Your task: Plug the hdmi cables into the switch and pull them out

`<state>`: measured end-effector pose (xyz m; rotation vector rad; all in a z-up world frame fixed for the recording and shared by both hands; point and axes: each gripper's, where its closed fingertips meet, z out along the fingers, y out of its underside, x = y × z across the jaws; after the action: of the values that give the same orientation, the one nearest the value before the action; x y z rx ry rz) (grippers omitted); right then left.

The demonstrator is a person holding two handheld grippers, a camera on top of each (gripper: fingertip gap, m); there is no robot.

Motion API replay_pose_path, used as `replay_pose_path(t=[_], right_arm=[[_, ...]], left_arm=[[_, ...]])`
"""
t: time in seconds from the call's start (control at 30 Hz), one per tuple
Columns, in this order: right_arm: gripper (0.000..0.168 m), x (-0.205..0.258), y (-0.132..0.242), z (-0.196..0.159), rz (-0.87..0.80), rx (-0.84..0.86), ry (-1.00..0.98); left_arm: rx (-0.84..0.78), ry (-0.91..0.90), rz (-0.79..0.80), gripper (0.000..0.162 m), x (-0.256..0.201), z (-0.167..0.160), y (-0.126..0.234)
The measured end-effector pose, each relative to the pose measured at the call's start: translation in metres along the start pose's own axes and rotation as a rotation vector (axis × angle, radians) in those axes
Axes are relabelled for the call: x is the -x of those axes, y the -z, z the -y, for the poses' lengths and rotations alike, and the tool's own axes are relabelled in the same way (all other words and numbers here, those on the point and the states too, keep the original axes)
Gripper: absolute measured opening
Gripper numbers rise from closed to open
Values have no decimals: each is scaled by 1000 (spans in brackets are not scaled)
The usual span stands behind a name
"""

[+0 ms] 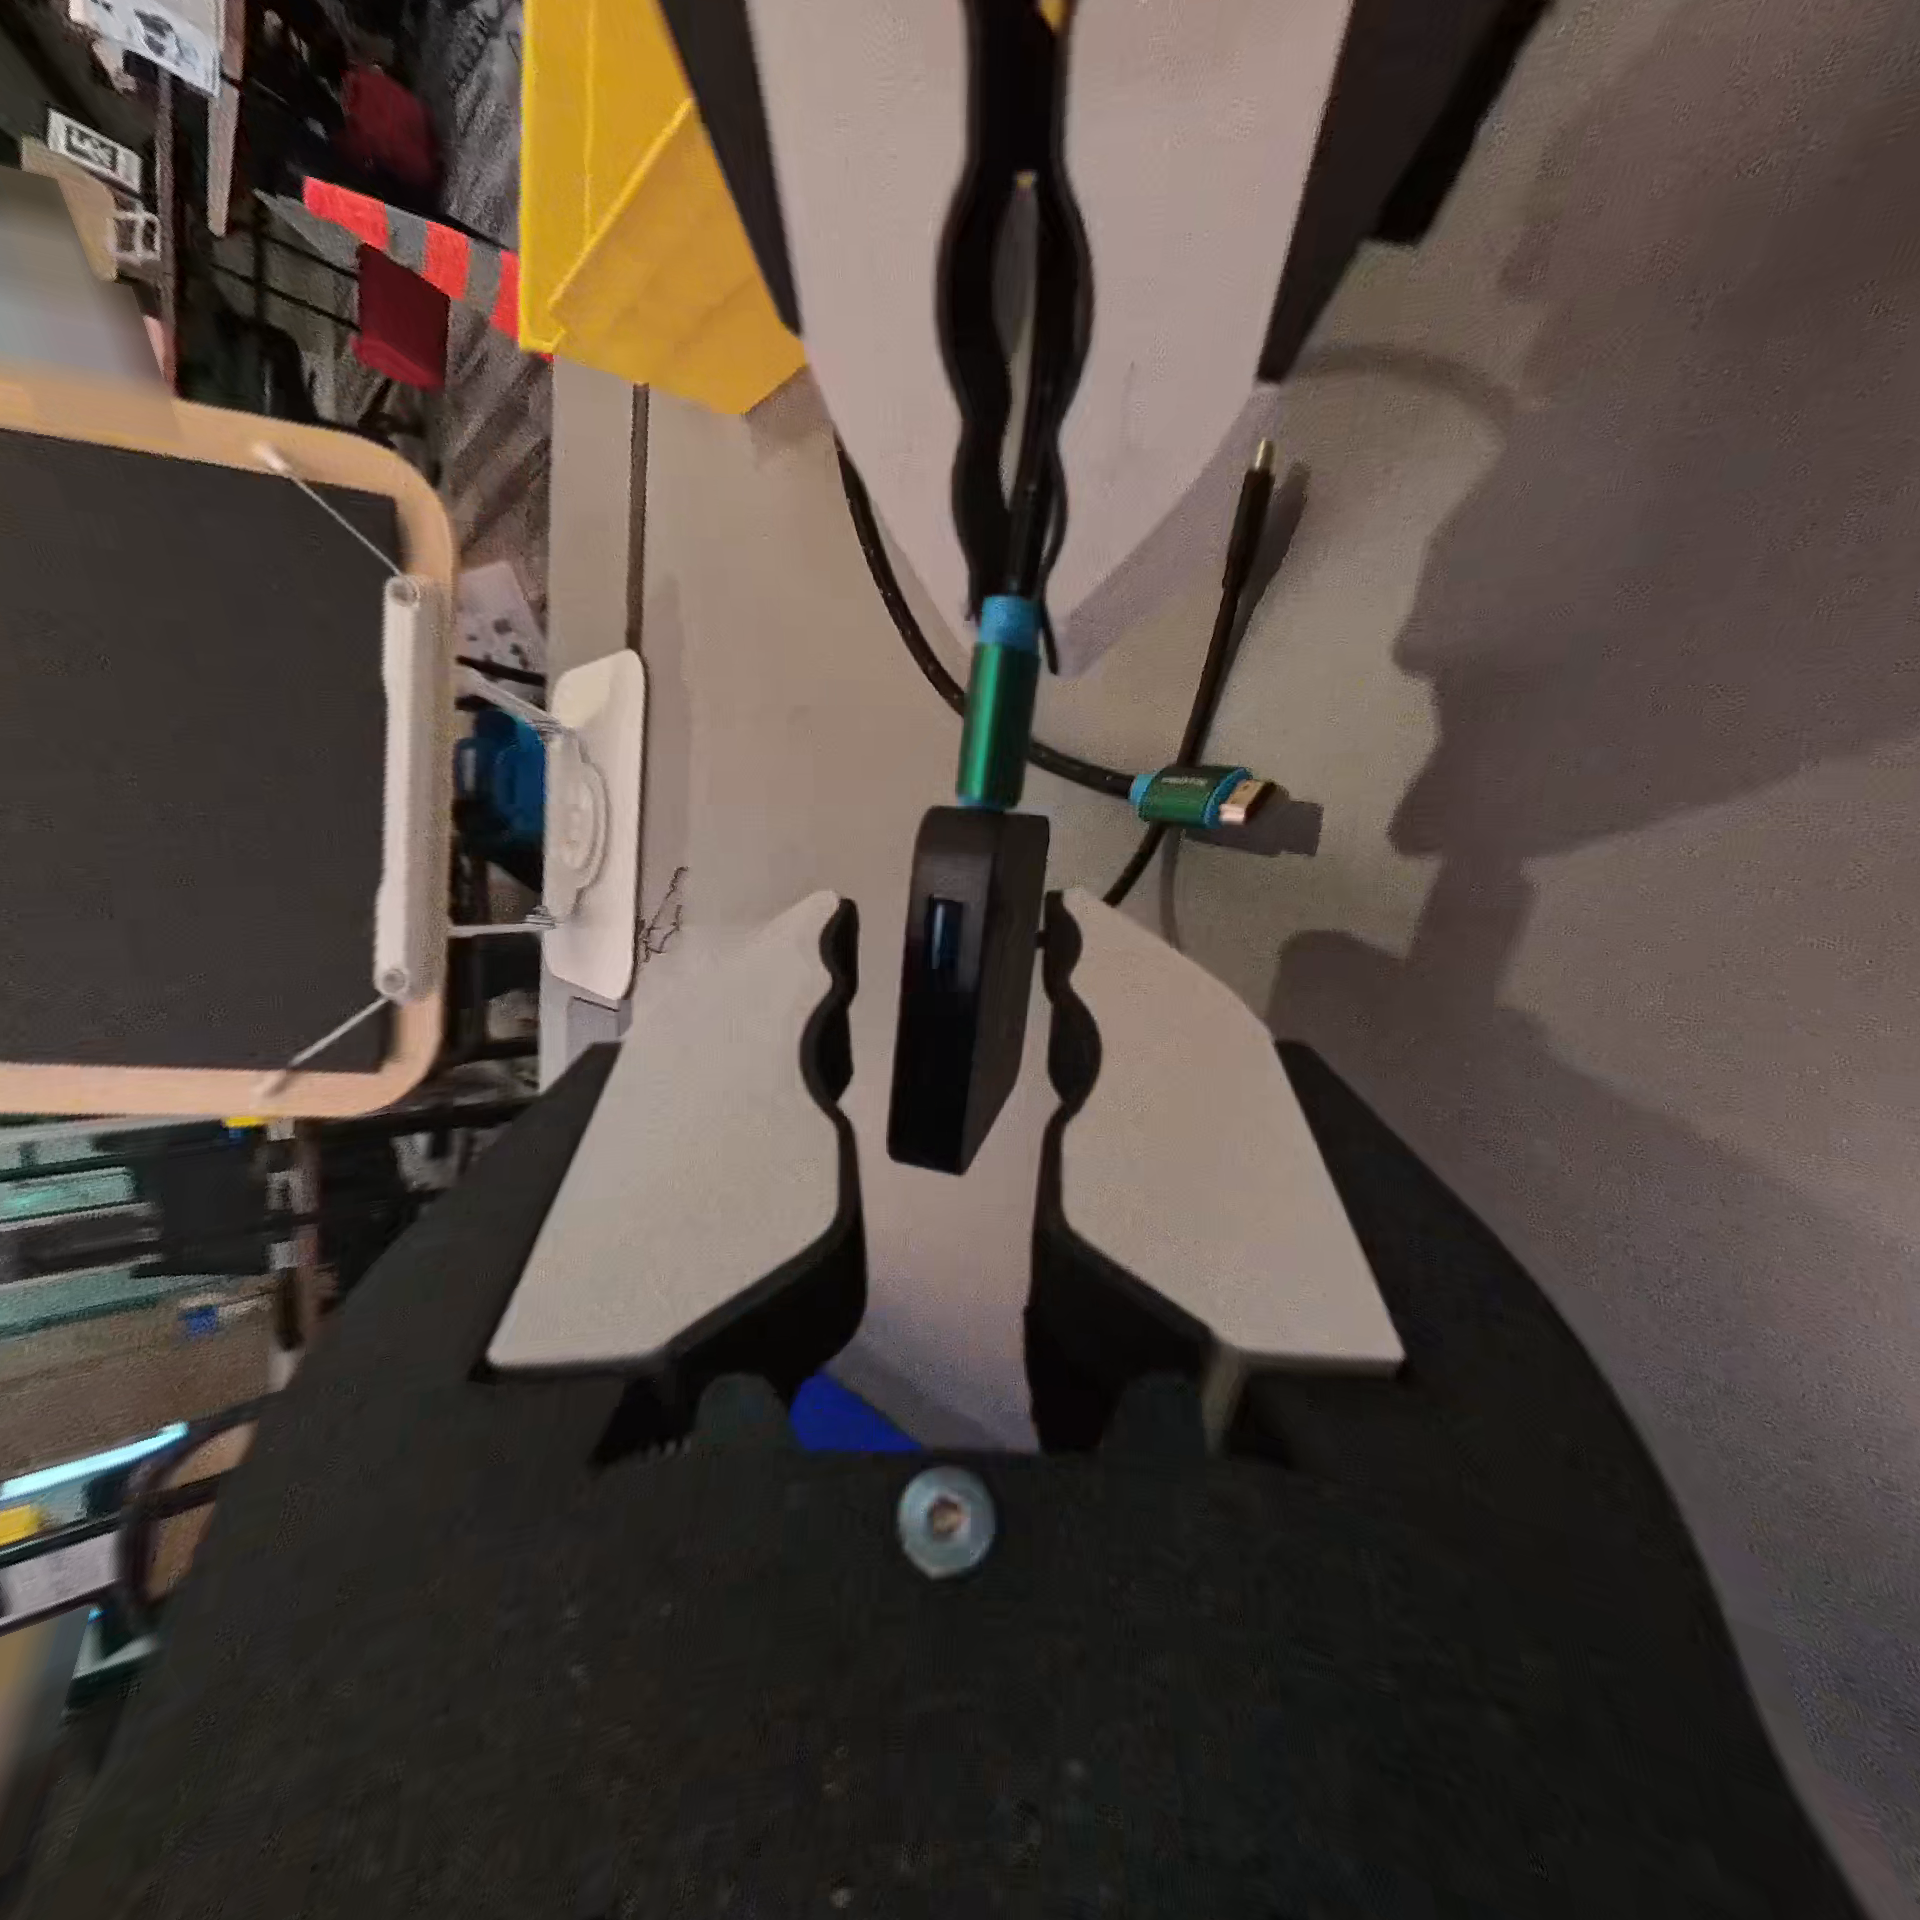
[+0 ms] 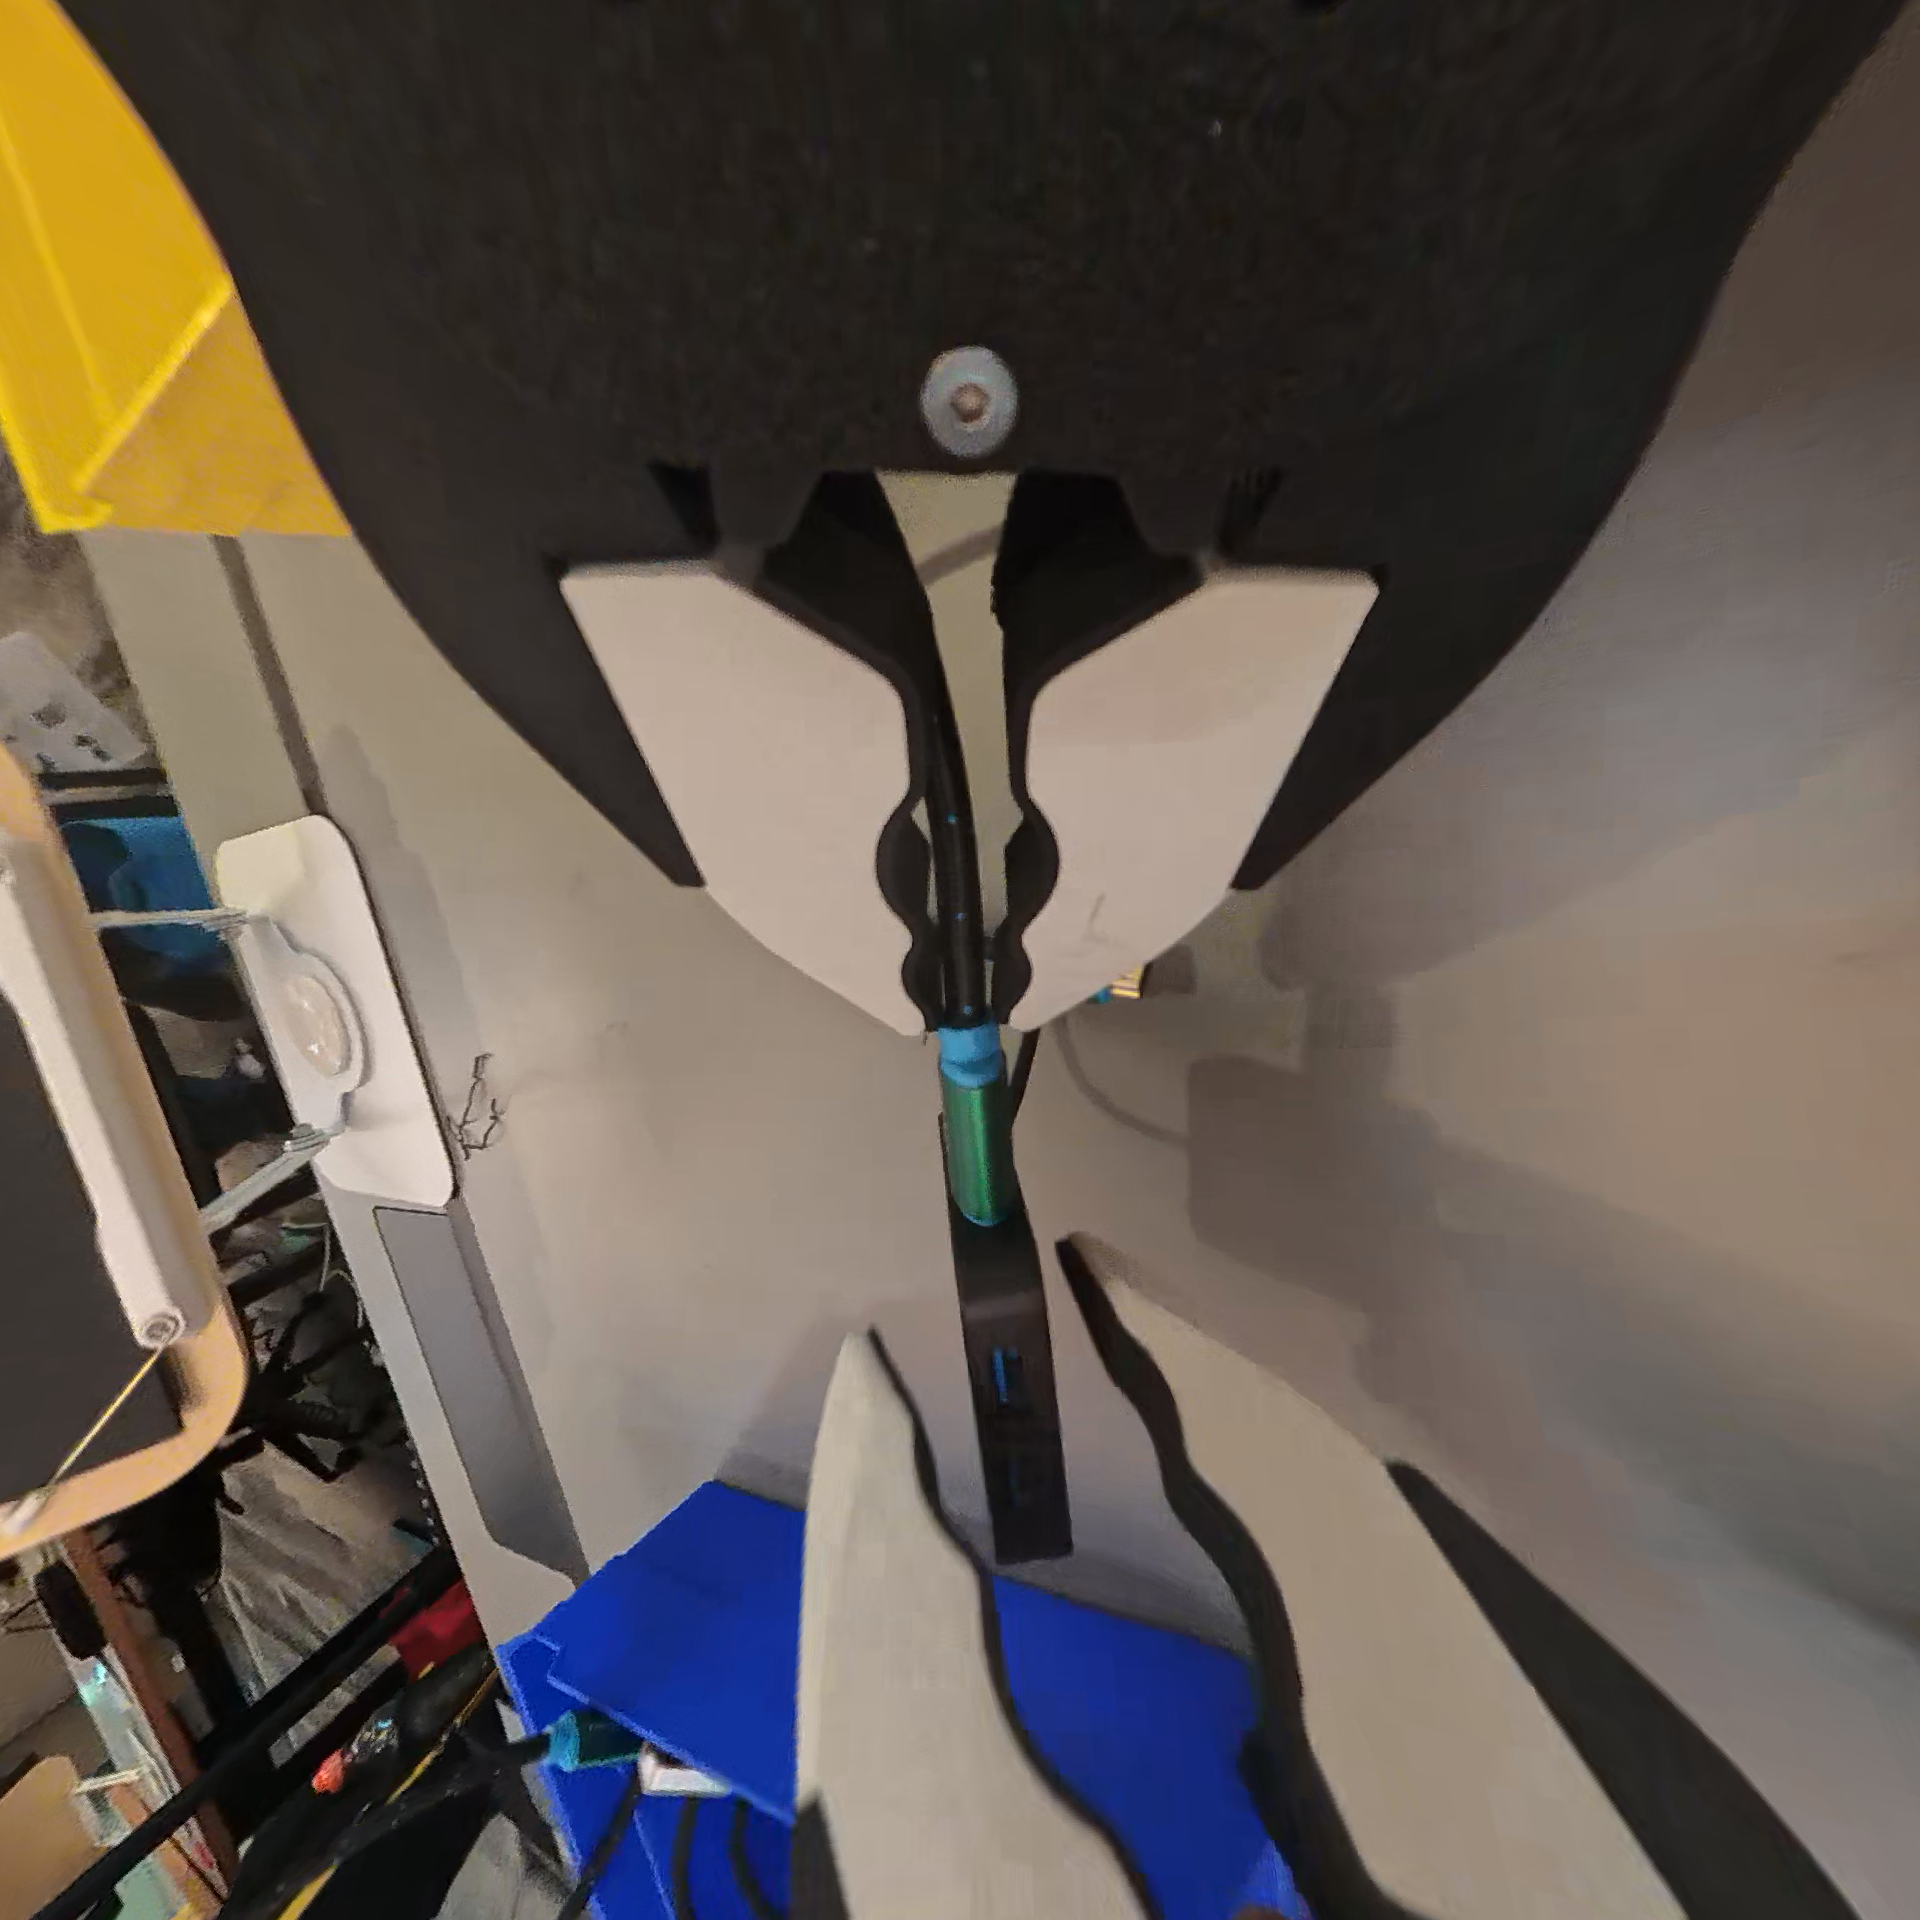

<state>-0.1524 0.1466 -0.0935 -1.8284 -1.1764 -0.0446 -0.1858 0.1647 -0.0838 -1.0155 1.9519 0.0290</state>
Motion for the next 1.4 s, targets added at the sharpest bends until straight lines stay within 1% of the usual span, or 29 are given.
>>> replay_pose_path(t=[0.07,0.23,0.33,0.4,0.43,0.47,0.53,0.57,0.63,0.77,0.8,0.83,0.9,1.03,1.1,1.13,1.2,1.23,1.27,1.33,1.4], right_arm=[[9,0,0,4,-3,8,30],[9,-2,-2,1,-26,30,37],[10,-6,-2,0,-30,-11,-8],[12,-7,2,4,-5,-67,-100],[17,-9,6,8,16,-102,-169],[27,-12,11,13,40,-144,-257],[47,-19,18,21,82,-204,-455],[51,-19,19,24,107,-225,-532],[42,-23,16,26,88,-250,-604],[40,-18,-4,12,47,-148,-515],[35,-17,-8,13,37,-138,-490],[21,-17,-9,14,22,-140,-469],[20,-18,-10,15,9,-145,-454],[20,-14,-11,16,79,-163,-486],[20,-10,-11,14,102,-143,-466],[20,-8,-11,12,116,-131,-456],[20,-17,-1,-2,101,-105,-471],[19,-23,9,-5,119,-133,-517],[19,-25,18,-1,162,-174,-564],[19,-26,26,11,166,-191,-538],[19,-30,28,22,140,-216,-499]], left_arm=[[29,-69,10,22,-3,-2,-6],[17,-107,73,17,1,-5,-19],[29,-199,222,15,10,-4,-22],[71,-263,326,14,19,-6,-20],[99,-292,383,14,24,-9,-19],[116,-318,434,14,29,-10,-18],[126,-340,483,14,31,-11,-18],[122,-339,502,14,32,-11,-18],[113,-342,536,13,31,-7,-19],[115,-339,559,14,30,-2,-22],[111,-334,553,13,29,-1,-22],[112,-324,550,14,29,0,-22],[108,-308,543,14,29,-2,-22],[69,-254,489,14,24,-4,-22],[74,-273,481,14,20,-5,-22],[106,-275,481,14,20,-10,-22],[247,-230,490,14,30,-47,-18],[216,-192,482,14,34,-56,-13],[160,-142,477,14,36,-55,-8],[132,-90,485,14,41,-46,-4],[146,-43,497,14,43,-47,-7]])
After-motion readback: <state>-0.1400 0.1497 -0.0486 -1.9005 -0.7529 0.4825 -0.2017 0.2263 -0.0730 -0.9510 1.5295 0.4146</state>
